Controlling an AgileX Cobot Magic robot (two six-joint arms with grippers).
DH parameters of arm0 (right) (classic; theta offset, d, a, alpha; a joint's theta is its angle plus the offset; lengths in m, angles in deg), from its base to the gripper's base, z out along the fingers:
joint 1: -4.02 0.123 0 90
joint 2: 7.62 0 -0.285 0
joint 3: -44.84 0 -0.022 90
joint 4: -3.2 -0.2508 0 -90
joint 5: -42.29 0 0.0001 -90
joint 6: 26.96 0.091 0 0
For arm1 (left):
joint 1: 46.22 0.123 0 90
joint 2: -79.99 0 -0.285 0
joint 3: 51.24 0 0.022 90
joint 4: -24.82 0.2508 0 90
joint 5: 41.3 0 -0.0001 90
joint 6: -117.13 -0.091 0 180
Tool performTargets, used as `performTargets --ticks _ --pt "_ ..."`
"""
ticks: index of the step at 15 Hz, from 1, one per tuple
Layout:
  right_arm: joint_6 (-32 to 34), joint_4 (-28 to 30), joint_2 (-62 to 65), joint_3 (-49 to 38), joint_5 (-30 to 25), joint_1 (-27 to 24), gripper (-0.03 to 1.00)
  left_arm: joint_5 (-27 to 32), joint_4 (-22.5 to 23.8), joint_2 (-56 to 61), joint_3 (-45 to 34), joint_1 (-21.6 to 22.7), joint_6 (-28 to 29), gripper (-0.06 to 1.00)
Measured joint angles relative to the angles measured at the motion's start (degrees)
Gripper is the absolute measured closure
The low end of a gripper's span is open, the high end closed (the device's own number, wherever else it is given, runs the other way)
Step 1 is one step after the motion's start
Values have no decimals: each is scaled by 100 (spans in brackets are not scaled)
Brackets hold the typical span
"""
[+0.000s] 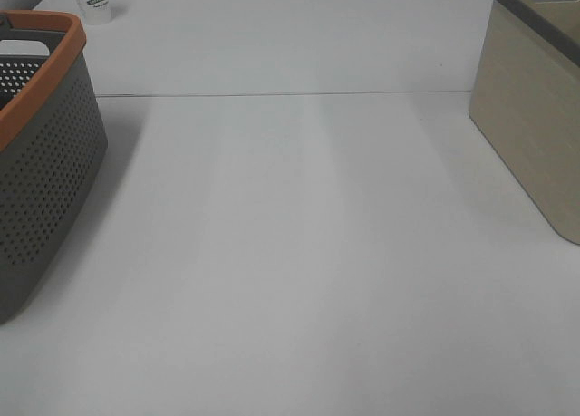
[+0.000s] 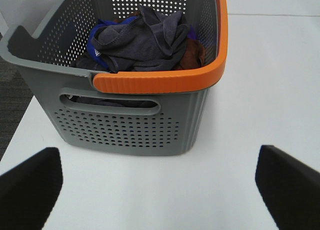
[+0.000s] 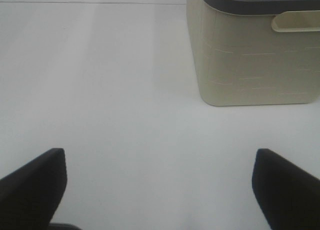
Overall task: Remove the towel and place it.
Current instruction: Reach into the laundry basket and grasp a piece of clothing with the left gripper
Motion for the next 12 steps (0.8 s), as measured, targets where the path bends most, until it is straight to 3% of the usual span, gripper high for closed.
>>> performTargets --ticks 12 --pt "-223 -115 0 0 0 0 0 0 0 0 0 0 0 -4"
